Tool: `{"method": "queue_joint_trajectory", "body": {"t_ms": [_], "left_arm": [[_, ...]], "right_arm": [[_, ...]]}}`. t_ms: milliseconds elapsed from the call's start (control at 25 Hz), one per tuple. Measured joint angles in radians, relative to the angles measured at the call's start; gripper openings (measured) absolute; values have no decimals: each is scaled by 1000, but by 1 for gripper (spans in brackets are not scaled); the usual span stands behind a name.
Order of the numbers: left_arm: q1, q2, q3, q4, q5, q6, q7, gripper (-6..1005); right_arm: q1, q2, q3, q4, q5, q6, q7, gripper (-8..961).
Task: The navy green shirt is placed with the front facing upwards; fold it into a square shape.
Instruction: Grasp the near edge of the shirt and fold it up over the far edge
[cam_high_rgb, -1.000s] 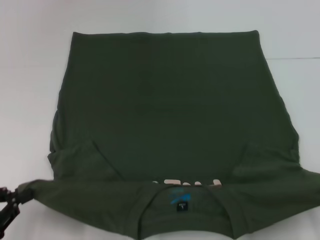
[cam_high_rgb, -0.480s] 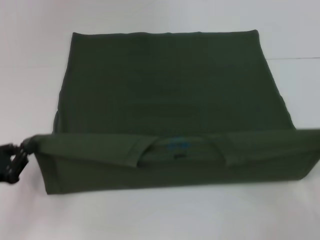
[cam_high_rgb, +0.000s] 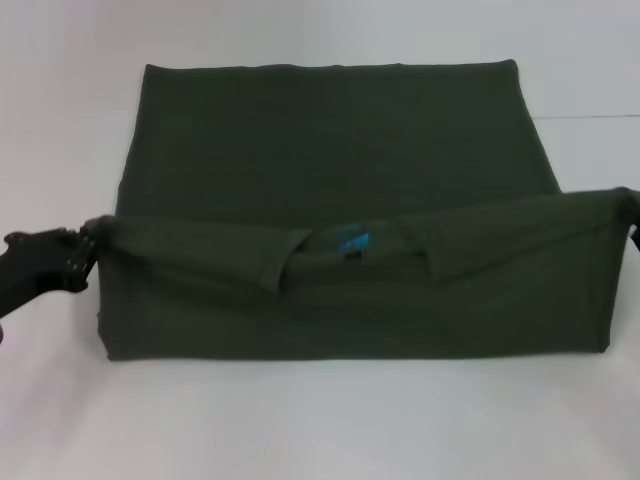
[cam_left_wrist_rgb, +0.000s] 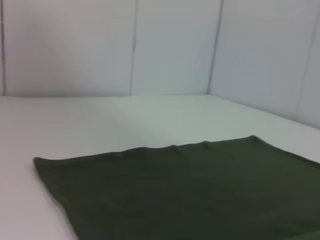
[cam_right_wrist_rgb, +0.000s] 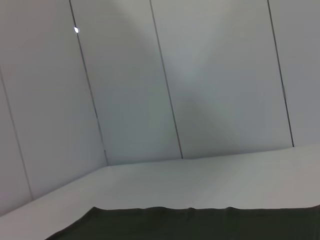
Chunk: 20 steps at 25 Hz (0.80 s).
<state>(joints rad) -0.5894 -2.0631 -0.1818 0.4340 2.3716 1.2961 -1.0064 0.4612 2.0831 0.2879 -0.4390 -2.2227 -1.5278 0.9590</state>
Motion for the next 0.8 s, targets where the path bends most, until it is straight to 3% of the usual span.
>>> {"method": "queue_joint_trajectory", "body": {"t_ms": [240, 800], "left_arm": [[-53, 3, 0, -40, -46, -105, 29, 73], [-176, -1, -1, -118, -79, -380, 69, 78]], "right_arm": [[65, -9, -6, 38, 0, 138, 41, 38], [196, -4, -38, 47, 0, 397, 77, 39]]}}
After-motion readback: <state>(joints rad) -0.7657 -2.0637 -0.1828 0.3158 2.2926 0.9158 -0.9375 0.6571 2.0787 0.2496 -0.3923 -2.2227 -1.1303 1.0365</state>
